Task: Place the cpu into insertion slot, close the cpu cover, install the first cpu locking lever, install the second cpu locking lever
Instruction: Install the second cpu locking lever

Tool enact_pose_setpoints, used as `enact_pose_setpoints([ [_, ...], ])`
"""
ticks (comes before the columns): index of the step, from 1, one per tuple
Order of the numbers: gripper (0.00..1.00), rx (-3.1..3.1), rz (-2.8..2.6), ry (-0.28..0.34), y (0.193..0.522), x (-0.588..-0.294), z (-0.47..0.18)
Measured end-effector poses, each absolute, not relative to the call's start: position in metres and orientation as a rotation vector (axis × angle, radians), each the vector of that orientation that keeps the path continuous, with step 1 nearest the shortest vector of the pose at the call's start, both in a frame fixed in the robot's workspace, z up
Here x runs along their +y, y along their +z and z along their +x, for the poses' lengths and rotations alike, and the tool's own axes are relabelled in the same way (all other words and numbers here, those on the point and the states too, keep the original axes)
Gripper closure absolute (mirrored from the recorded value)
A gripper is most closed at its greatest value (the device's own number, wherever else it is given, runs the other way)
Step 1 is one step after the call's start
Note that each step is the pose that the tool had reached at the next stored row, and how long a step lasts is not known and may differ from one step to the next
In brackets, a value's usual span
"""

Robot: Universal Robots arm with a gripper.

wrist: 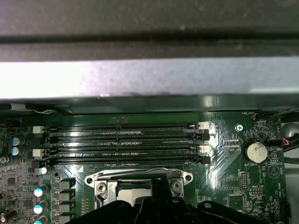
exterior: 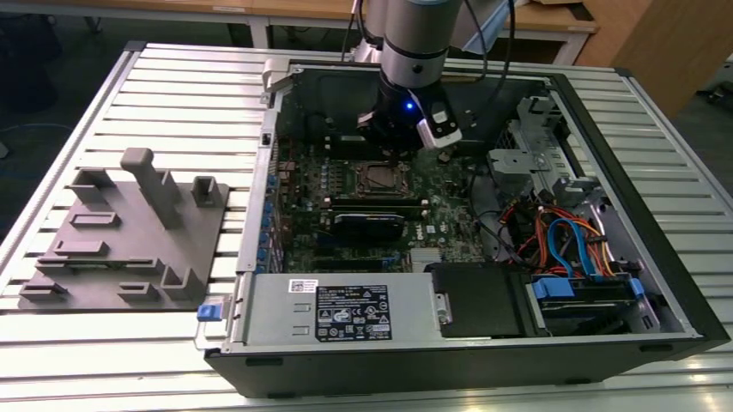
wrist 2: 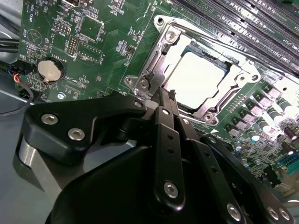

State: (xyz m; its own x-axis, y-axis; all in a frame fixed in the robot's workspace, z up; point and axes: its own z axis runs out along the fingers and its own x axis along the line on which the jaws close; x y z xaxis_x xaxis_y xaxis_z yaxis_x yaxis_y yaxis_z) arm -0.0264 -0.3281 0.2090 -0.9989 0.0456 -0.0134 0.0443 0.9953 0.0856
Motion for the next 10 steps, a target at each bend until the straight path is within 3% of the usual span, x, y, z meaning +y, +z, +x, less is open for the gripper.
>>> enact_pose_setpoints([
  [10,0.90,3.123,0.070,0.133,0.2124,-0.3282,-0.0264],
])
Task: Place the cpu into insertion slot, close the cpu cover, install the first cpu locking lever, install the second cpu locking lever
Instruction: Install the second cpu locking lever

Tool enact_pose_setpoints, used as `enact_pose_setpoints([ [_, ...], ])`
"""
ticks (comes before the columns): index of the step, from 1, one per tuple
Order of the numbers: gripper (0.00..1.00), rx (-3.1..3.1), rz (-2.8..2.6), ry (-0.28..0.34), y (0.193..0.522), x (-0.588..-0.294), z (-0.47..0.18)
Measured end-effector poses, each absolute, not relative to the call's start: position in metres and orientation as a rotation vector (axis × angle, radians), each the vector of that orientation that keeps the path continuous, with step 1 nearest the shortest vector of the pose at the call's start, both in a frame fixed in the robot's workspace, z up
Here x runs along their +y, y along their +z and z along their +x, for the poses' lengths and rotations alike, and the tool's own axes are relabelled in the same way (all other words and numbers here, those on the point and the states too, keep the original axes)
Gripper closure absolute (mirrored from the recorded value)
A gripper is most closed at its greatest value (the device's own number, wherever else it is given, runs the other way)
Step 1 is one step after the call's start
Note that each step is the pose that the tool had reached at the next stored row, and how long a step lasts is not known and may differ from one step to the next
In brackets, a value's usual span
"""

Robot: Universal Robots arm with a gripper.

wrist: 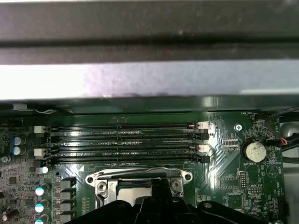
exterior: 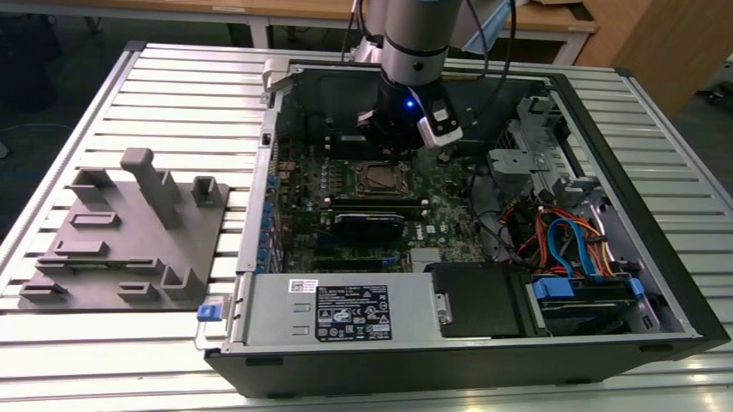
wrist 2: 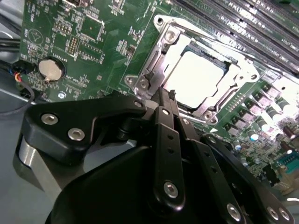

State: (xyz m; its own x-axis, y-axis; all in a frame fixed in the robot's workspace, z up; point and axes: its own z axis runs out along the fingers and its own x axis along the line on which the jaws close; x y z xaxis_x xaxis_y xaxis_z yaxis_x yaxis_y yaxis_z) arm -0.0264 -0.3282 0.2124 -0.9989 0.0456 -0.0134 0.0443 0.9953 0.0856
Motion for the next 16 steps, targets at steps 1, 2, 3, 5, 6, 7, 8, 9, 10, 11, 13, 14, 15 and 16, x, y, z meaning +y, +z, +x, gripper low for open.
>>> enact_pose_setpoints([
  [1,0.90,3.123,0.070,0.133,0.2139,-0.3282,-0.0264],
  [2,0.90,3.123,0.070,0.133,0.2148,-0.3282,-0.0264],
  [3,0.90,3.123,0.070,0.133,0.2151,-0.3281,-0.0264],
  [5,0.90,3.123,0.070,0.133,0.2151,-0.3281,-0.0264],
  [6,0.90,3.123,0.070,0.133,0.2151,-0.3282,-0.0264],
  [7,0.90,3.123,0.070,0.133,0.2152,-0.3285,-0.0264],
  [8,0.90,3.123,0.070,0.133,0.2152,-0.3290,-0.0263],
  [9,0.90,3.123,0.070,0.133,0.2151,-0.3297,-0.0263],
  [10,0.90,3.123,0.070,0.132,0.2151,-0.3302,-0.0264],
  [11,0.90,3.123,0.070,0.132,0.2151,-0.3304,-0.0264],
  [13,0.90,3.123,0.070,0.132,0.2151,-0.3309,-0.0264],
  [14,0.90,3.123,0.070,0.132,0.2151,-0.3315,-0.0264],
  [15,0.90,3.123,0.070,0.132,0.2151,-0.3317,-0.0264],
  [16,0.90,3.123,0.070,0.132,0.2151,-0.3319,-0.0264],
])
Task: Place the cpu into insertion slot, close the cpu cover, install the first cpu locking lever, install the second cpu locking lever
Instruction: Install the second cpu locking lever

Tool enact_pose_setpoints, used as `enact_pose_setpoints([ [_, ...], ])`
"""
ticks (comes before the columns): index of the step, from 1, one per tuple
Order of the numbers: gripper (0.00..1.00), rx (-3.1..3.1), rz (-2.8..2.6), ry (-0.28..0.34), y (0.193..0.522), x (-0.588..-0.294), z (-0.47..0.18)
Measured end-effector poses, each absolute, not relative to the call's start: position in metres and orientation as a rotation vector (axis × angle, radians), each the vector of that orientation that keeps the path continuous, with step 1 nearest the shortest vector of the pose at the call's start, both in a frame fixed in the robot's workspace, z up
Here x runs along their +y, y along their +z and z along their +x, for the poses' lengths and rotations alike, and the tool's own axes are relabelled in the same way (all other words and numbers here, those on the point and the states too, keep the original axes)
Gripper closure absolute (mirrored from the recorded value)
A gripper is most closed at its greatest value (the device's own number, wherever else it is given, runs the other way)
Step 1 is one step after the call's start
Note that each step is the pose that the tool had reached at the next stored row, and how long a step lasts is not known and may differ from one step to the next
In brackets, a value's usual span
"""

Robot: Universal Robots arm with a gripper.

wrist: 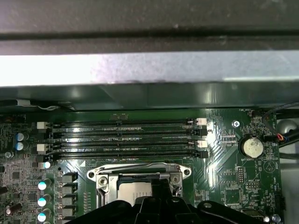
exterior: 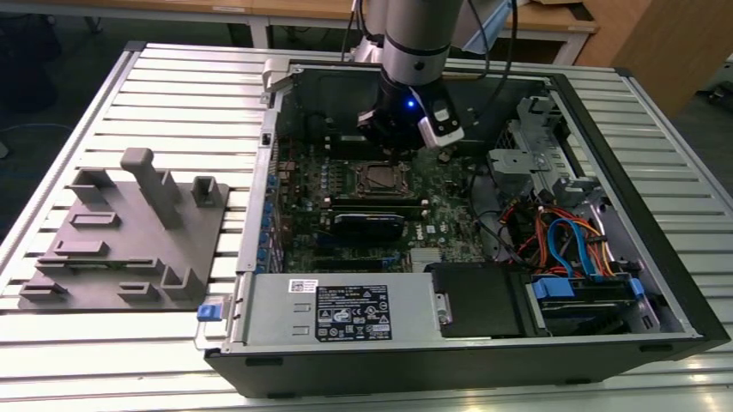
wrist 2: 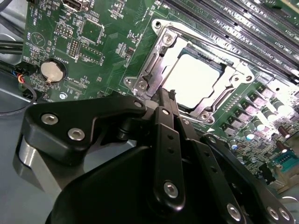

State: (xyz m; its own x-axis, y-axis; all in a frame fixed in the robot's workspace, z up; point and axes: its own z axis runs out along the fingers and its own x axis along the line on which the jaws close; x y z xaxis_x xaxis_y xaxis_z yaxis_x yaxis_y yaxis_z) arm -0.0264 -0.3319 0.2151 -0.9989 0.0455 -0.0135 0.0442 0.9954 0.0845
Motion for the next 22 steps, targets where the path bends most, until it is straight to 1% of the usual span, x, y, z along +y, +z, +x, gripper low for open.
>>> enact_pose_setpoints([
  [22,0.90,3.123,0.070,0.132,0.2180,-0.3335,-0.0264],
])
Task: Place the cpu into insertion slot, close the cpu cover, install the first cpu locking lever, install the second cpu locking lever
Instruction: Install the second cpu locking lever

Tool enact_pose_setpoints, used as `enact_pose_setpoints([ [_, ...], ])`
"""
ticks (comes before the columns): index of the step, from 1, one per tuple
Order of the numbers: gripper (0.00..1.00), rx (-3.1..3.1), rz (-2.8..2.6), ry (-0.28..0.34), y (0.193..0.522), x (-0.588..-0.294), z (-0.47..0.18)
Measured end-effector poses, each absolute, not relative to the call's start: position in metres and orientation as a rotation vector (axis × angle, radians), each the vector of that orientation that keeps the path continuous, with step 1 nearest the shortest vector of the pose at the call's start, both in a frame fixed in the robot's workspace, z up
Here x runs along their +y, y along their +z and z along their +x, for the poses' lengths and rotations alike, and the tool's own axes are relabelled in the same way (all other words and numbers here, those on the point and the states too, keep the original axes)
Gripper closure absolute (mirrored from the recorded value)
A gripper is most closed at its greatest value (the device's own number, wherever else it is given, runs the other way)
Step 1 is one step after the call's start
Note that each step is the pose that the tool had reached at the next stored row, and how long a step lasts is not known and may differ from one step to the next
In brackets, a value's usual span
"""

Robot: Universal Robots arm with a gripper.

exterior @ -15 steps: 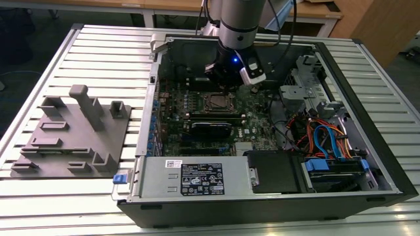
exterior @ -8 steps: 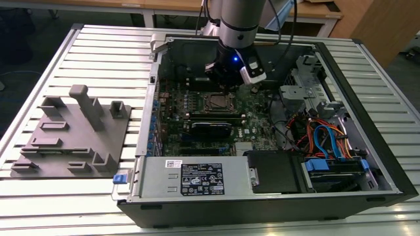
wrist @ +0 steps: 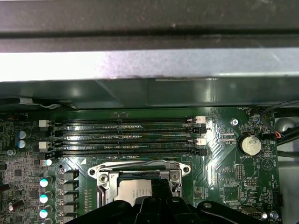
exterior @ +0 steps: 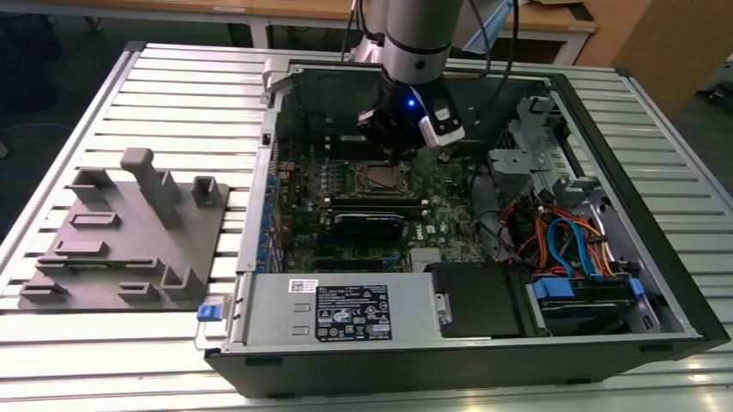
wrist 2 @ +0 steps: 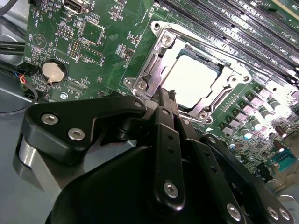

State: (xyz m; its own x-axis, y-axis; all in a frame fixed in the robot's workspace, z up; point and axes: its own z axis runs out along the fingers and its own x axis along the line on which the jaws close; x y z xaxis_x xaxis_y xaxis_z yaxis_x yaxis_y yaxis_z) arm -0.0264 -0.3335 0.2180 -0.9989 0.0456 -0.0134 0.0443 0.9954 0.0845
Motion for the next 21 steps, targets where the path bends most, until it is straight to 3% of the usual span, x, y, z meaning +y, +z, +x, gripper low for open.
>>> enact_pose_setpoints([
  [21,0.90,3.124,0.070,0.122,0.232,-0.338,-0.026],
])
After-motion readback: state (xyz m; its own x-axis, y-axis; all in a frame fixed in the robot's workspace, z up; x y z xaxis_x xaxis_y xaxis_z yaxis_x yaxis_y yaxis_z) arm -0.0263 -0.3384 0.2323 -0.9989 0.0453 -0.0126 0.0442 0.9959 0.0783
